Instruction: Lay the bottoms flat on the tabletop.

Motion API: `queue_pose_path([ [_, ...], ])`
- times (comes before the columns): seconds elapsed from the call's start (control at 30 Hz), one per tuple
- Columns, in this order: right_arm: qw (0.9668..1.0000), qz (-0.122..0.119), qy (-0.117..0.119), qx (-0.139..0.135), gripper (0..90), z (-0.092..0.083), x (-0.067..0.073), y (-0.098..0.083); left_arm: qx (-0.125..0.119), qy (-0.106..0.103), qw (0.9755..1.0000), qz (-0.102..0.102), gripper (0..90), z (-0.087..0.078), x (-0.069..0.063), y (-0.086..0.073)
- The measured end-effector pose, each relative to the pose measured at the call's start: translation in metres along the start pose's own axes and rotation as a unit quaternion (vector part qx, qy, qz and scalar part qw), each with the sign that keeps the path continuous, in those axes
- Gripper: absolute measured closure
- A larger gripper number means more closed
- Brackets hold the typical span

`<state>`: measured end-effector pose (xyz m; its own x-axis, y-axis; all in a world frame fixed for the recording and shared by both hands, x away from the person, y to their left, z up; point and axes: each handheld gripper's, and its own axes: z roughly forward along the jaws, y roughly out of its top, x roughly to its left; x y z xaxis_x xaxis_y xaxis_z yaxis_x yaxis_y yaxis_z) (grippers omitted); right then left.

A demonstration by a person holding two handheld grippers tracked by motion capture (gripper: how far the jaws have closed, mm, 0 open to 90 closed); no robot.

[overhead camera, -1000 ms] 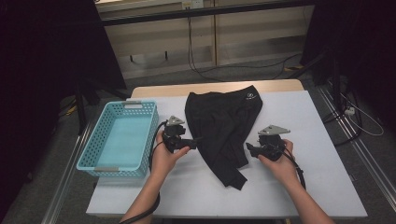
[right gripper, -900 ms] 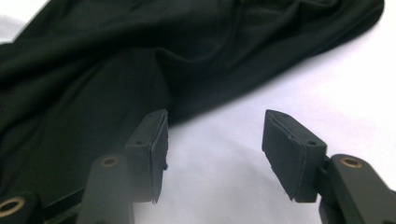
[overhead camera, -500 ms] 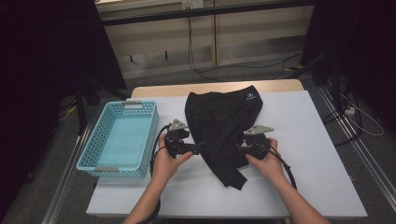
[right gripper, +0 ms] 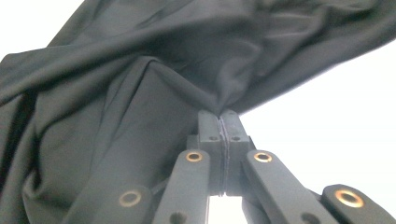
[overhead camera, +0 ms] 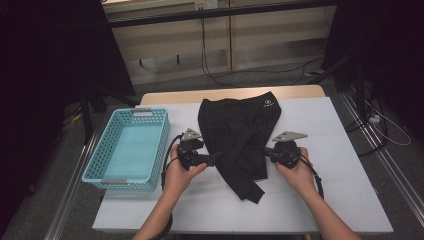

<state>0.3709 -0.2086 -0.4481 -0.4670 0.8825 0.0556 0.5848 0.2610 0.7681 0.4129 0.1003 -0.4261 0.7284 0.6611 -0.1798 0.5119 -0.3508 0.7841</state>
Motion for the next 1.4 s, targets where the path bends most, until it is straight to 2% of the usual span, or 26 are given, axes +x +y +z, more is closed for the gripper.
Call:
queue_pose_path([
  [0.23,0.9992,0.006,-0.029,-0.025,89.7,-0.033,-0.019,-0.007,0.002,-0.011,0.9999,0.0,14.8,0.005,-0.005,0.001],
  [0.43,0.9978,0.015,-0.043,-0.049,89.7,-0.047,-0.027,-0.007,0.001,-0.019,0.9998,0.005,15.6,0.009,-0.011,0.002],
  [0.53,0.9975,0.021,-0.037,-0.056,89.5,-0.046,-0.027,-0.006,0.002,-0.029,0.9996,0.004,17.9,0.013,-0.015,0.002],
  [0.7,0.9989,0.014,-0.018,-0.042,89.3,-0.031,-0.018,-0.007,0.01,-0.043,0.9989,0.014,25.4,0.021,-0.023,-0.001],
  [0.73,0.9989,0.01,-0.016,-0.044,89.2,-0.029,-0.016,-0.007,0.014,-0.05,0.9986,0.014,28.3,0.023,-0.024,-0.002],
  [0.8,0.999,0.003,-0.009,-0.044,89.2,-0.026,-0.011,-0.005,0.017,-0.051,0.9984,0.015,35.0,0.027,-0.026,-0.005],
  [0.87,0.9991,0.002,0.001,-0.042,89.1,-0.023,-0.007,-0.004,0.032,-0.06,0.9976,0.012,48.1,0.03,-0.026,-0.008],
  [0.9,0.9991,0.0,0.003,-0.043,89.1,-0.022,-0.004,-0.003,0.037,-0.063,0.9972,0.012,51.8,0.033,-0.027,-0.009],
  [0.97,0.9991,-0.006,0.004,-0.042,89.0,-0.021,-0.001,-0.002,0.052,-0.071,0.996,0.017,65.6,0.036,-0.028,-0.012],
  [1.03,0.9991,-0.009,0.007,-0.042,88.8,-0.019,0.002,-0.001,0.064,-0.074,0.9952,0.009,83.4,0.036,-0.028,-0.012],
  [1.07,0.999,-0.011,0.008,-0.042,88.7,-0.019,0.002,-0.001,0.069,-0.076,0.9947,0.001,87.0,0.035,-0.027,-0.011],
  [1.13,0.999,-0.015,0.009,-0.04,88.5,-0.017,0.004,-0.001,0.077,-0.064,0.9949,0.007,88.1,0.033,-0.026,-0.01],
  [1.17,0.999,-0.017,0.01,-0.039,88.2,-0.017,0.005,-0.001,0.077,-0.063,0.995,0.001,88.3,0.031,-0.025,-0.009],
  [1.2,0.999,-0.017,0.012,-0.039,87.7,-0.016,0.005,-0.001,0.07,-0.061,0.9956,-0.007,88.4,0.027,-0.023,-0.007],
  [1.37,0.9985,-0.01,0.01,-0.052,80.8,-0.019,0.004,0.0,0.037,-0.007,0.9991,-0.018,88.6,-0.005,-0.002,0.008],
  [1.4,0.9984,-0.008,0.007,-0.056,78.2,-0.02,0.003,0.001,0.024,0.0,0.9993,-0.03,88.6,-0.013,0.003,0.011],
])
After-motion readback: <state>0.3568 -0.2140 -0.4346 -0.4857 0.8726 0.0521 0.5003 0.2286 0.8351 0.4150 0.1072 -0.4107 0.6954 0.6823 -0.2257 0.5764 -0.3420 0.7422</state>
